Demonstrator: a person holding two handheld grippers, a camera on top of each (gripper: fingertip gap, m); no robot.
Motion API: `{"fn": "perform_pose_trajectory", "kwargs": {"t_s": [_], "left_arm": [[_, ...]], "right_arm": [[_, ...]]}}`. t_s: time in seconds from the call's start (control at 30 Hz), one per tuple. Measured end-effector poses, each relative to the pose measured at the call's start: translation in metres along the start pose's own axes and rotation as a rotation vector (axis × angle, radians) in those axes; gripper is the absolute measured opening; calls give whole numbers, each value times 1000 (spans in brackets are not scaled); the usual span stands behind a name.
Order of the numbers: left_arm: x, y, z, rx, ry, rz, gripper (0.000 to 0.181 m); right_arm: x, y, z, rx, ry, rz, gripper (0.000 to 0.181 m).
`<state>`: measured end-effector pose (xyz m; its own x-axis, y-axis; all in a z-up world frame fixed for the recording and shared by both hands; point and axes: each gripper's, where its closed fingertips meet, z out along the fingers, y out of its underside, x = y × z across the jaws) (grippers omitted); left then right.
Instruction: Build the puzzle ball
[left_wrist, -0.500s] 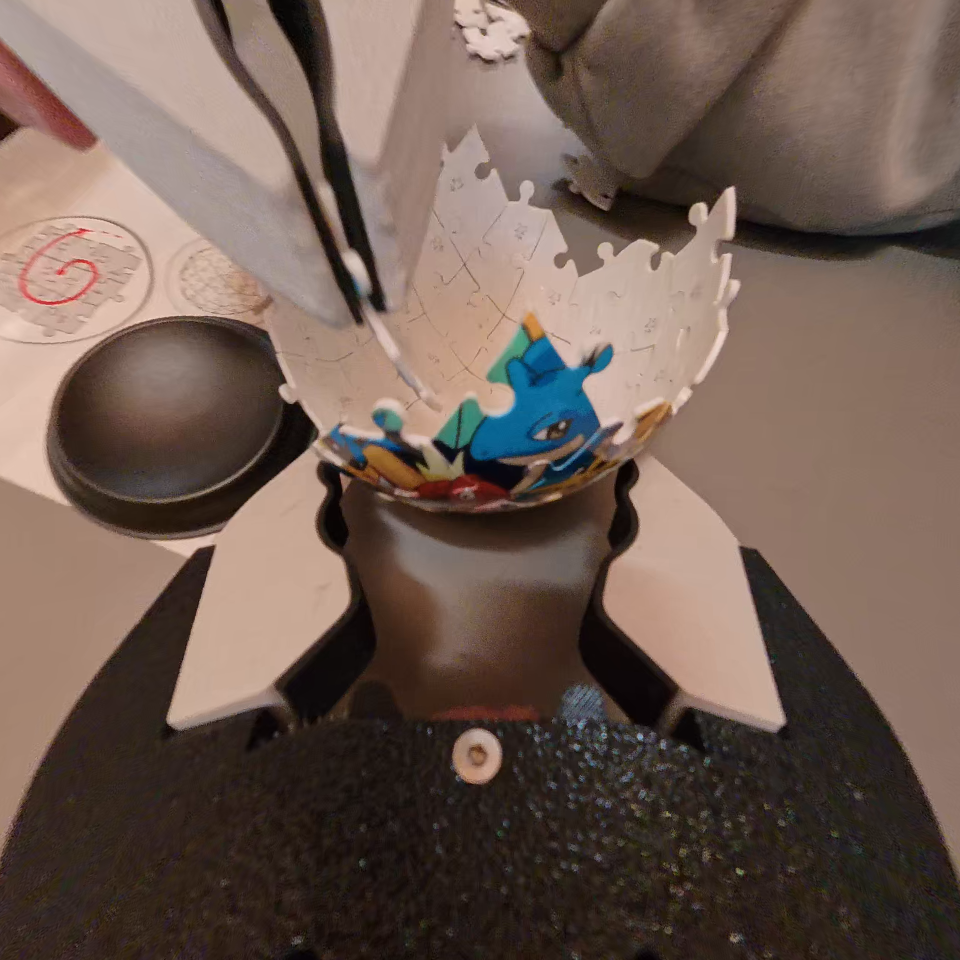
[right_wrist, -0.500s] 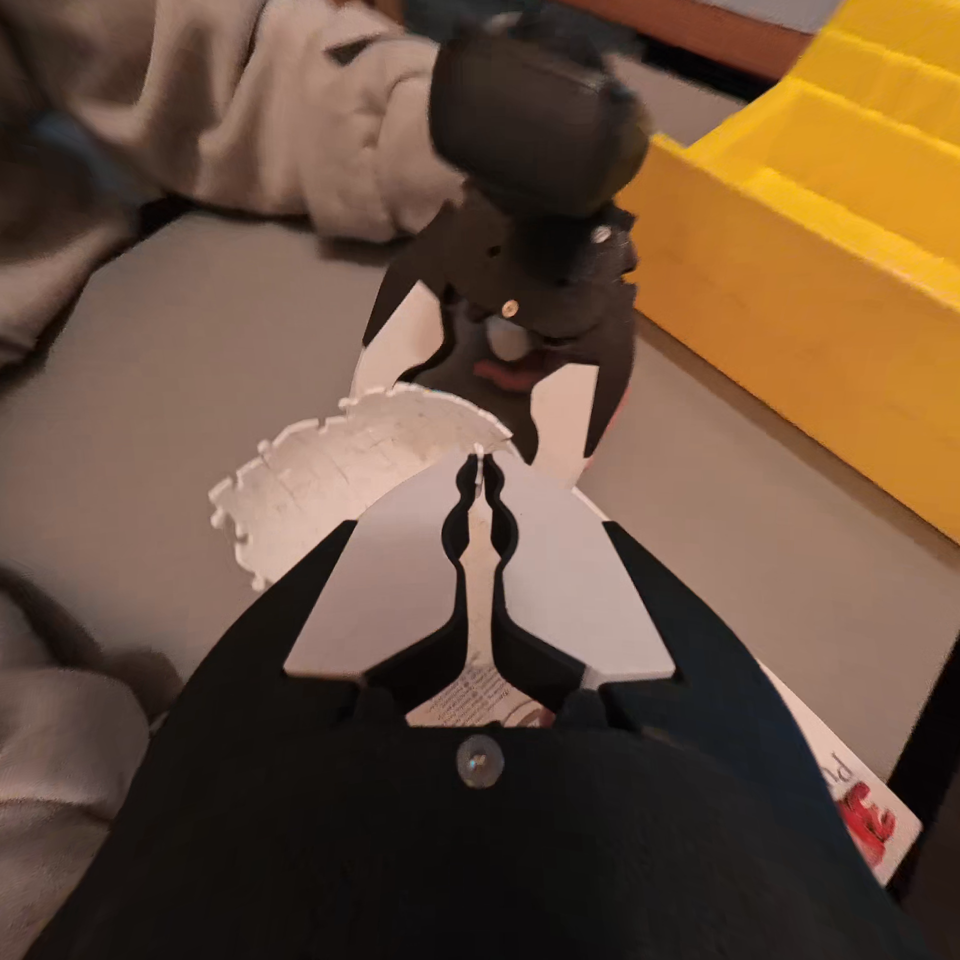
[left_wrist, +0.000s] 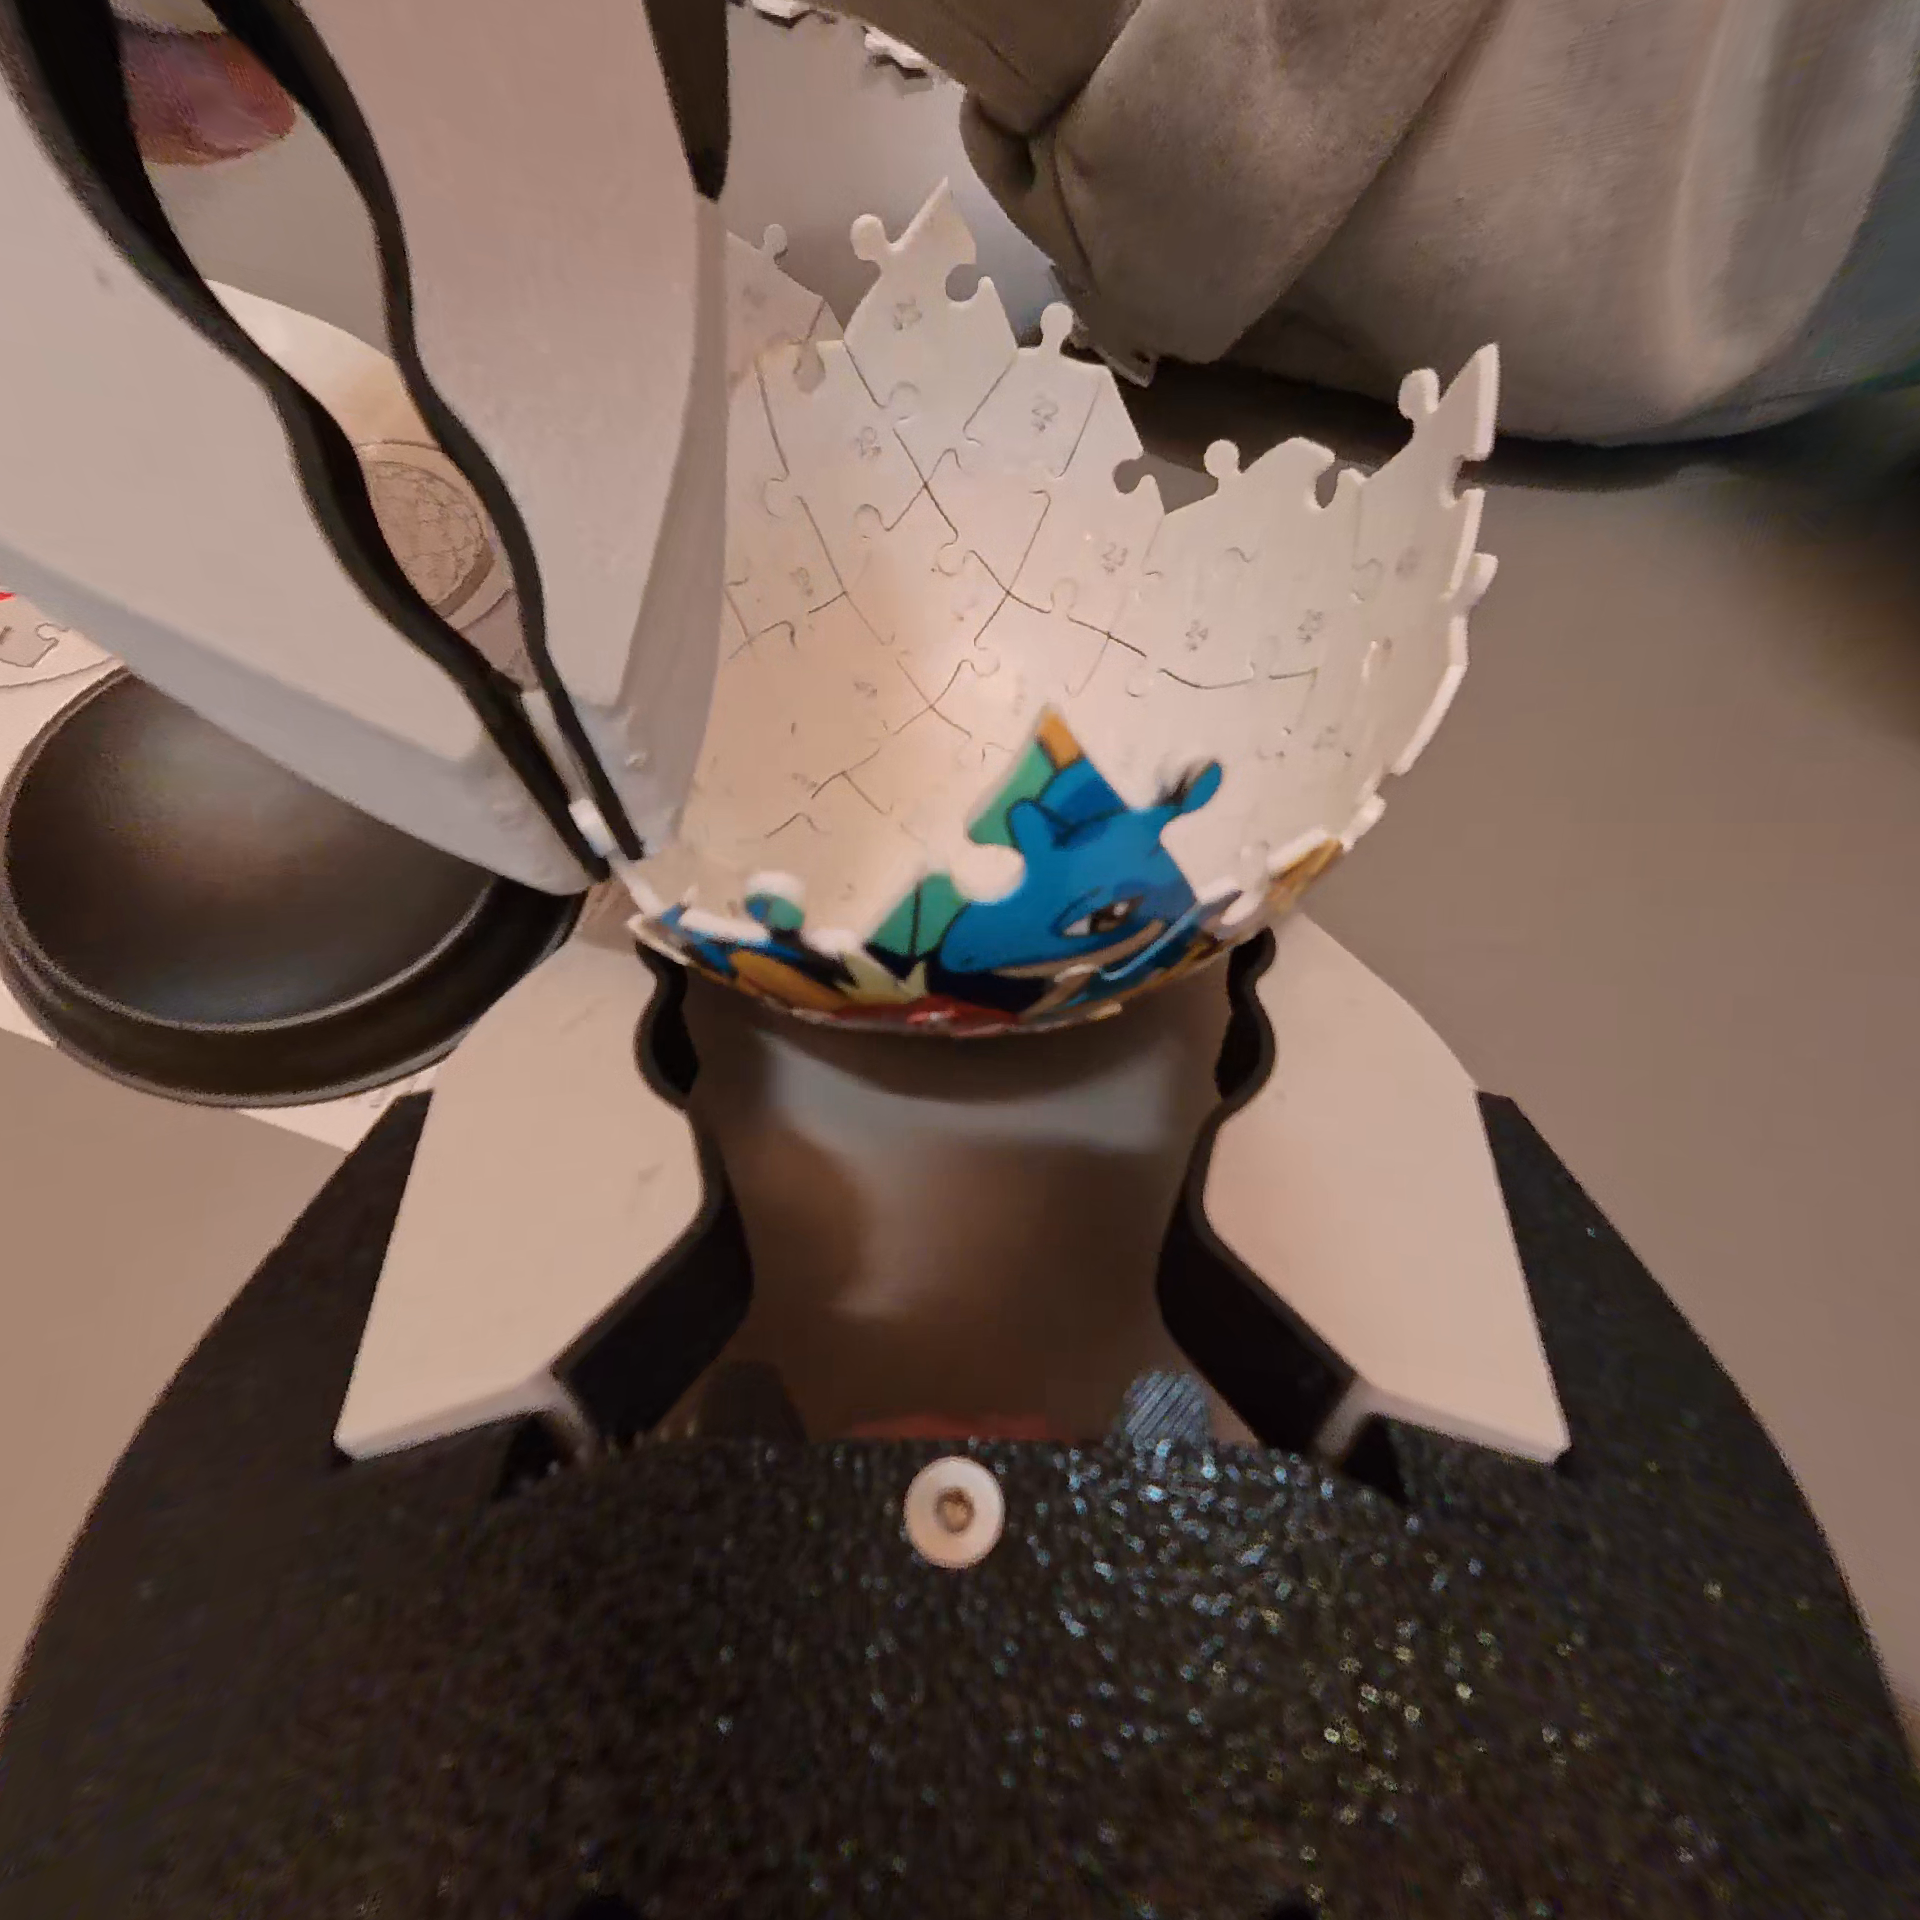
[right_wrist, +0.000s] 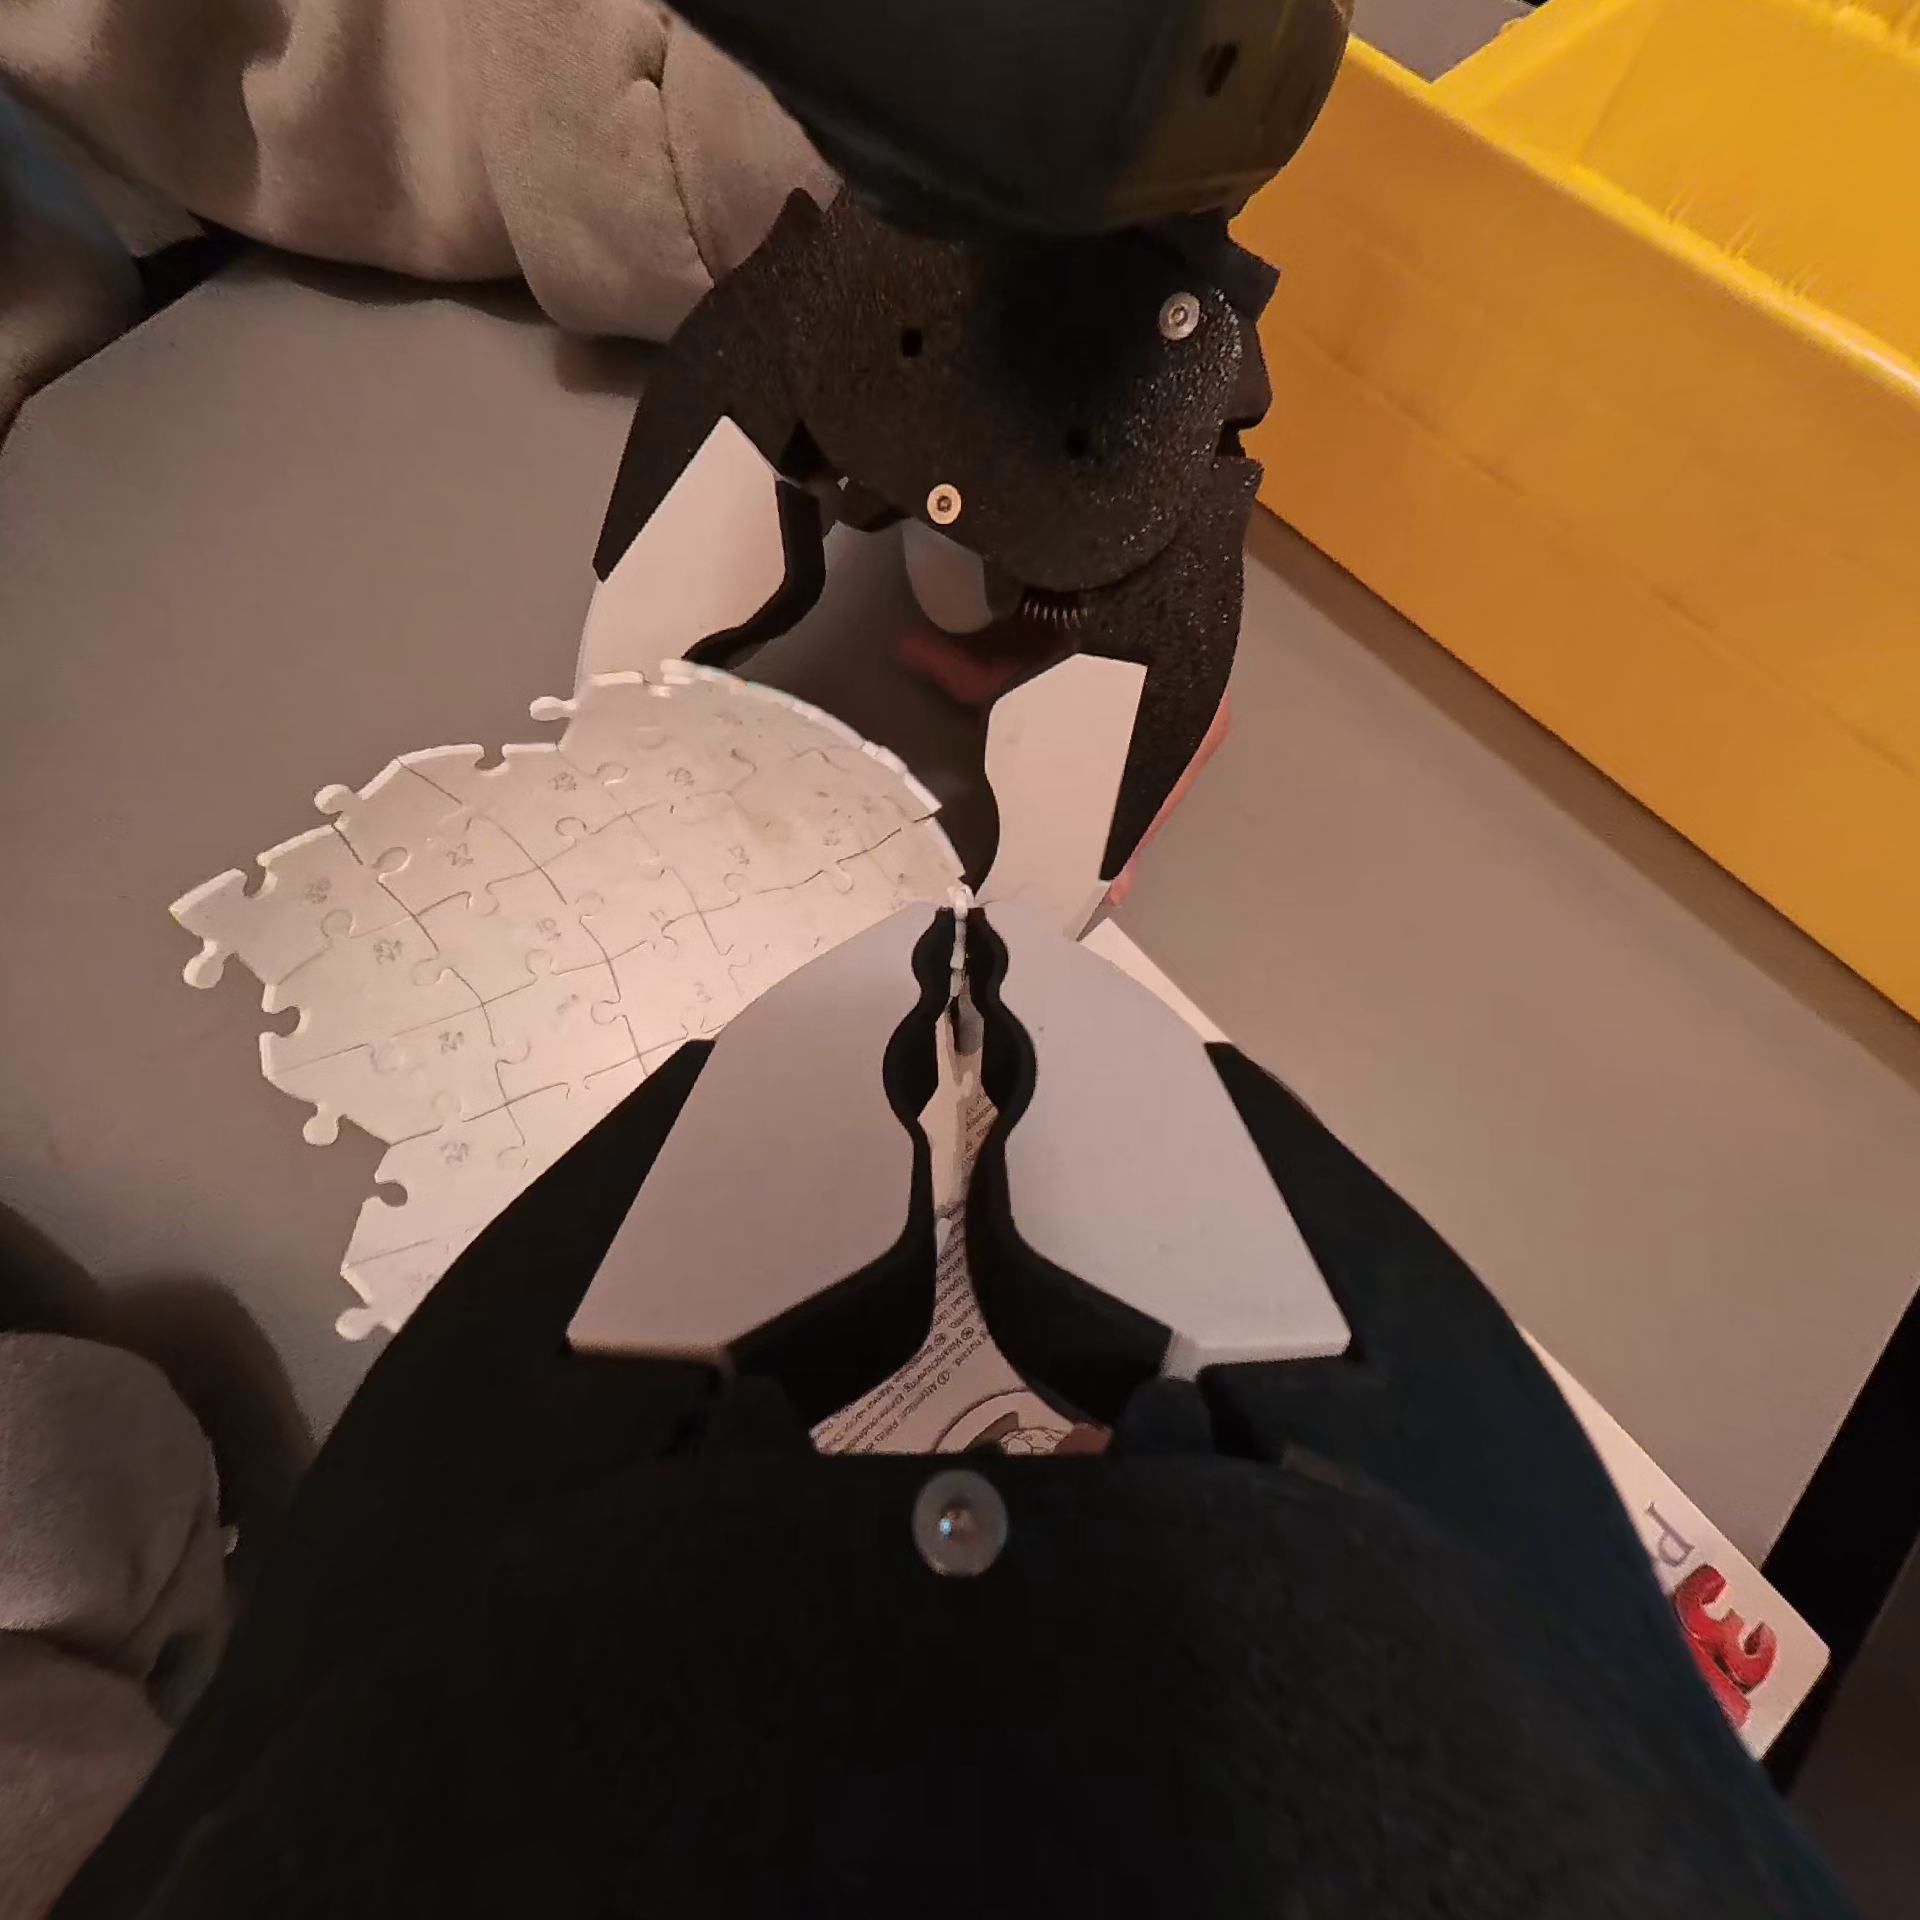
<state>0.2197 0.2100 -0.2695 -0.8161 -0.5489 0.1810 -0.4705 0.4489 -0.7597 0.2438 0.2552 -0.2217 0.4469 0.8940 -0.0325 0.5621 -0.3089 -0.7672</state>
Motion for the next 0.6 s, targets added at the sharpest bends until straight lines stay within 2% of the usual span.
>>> {"fn": "perform_pose_trajectory", "kwargs": {"t_s": [0.03, 0.6], "left_arm": [[0, 0, 0, 1, -2, -3, 99], [-2, 0, -2, 10, -9, -23, 97]], "right_arm": [[0, 0, 0, 5, 2, -1, 3], [5, 5, 3, 13, 33, -92, 4]]}}
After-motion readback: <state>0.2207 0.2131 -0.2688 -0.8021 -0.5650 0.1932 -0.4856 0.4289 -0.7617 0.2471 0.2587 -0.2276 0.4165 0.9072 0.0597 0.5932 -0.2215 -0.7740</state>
